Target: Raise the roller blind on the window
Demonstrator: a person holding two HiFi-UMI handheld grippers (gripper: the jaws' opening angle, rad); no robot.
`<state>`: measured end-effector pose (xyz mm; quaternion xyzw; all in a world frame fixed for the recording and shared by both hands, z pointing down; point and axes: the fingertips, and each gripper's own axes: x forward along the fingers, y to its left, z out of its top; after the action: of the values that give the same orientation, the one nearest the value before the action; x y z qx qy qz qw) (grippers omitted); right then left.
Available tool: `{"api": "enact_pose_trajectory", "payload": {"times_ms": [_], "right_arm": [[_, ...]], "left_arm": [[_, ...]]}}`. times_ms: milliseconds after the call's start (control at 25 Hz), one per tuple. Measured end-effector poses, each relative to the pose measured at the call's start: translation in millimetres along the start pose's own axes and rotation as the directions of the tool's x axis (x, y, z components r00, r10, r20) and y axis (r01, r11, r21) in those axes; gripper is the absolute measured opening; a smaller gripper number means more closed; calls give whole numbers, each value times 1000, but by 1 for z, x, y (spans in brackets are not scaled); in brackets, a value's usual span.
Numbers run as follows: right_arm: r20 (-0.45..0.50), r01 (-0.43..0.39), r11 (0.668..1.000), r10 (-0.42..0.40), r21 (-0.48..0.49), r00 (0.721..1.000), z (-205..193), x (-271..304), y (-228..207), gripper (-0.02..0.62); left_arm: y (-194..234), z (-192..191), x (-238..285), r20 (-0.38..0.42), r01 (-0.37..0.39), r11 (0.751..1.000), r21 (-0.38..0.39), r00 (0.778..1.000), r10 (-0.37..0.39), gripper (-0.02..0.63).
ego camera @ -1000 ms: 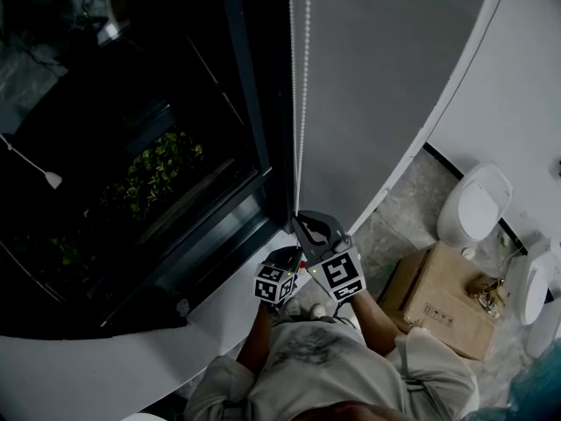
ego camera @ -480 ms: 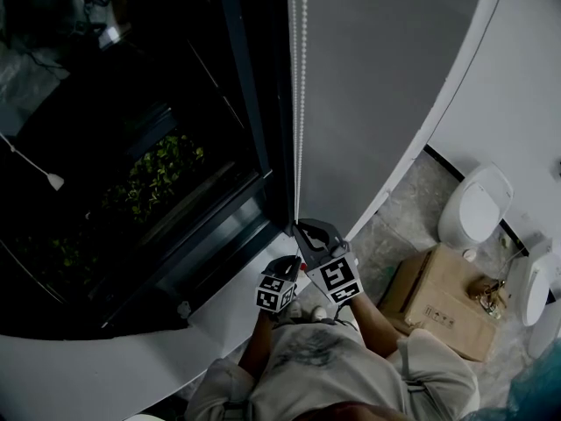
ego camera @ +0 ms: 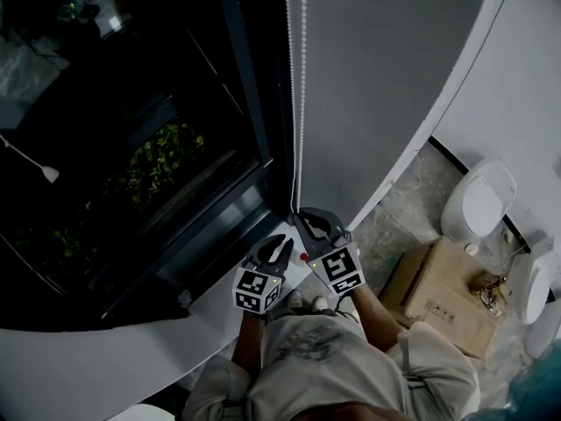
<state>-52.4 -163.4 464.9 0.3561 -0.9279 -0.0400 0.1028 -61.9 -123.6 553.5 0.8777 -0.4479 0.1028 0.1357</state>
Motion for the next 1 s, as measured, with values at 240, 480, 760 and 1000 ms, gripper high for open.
{"api": "enact_pose_trajectory", "payload": {"times_ms": [240, 480, 760, 1000], "right_arm": [[1, 1, 1000, -1, -4, 1000, -1, -2, -2, 11], [2, -3, 1000, 3, -6, 1000, -2, -2, 0, 11], [6, -10, 1000, 10, -10, 1000, -1, -3, 6, 11], [5, -15, 1000, 15, -12, 1000, 0, -3, 7, 11]], "left_arm": [[-9, 85, -20, 143, 0, 998, 70, 990, -10, 77], [-26, 168, -26, 277, -12, 983, 185, 960, -41, 78], [-32, 225, -22, 370, -45, 973, 225, 928, -43, 81], [-35, 247, -20, 397, -50, 968, 247, 916, -54, 69]]}}
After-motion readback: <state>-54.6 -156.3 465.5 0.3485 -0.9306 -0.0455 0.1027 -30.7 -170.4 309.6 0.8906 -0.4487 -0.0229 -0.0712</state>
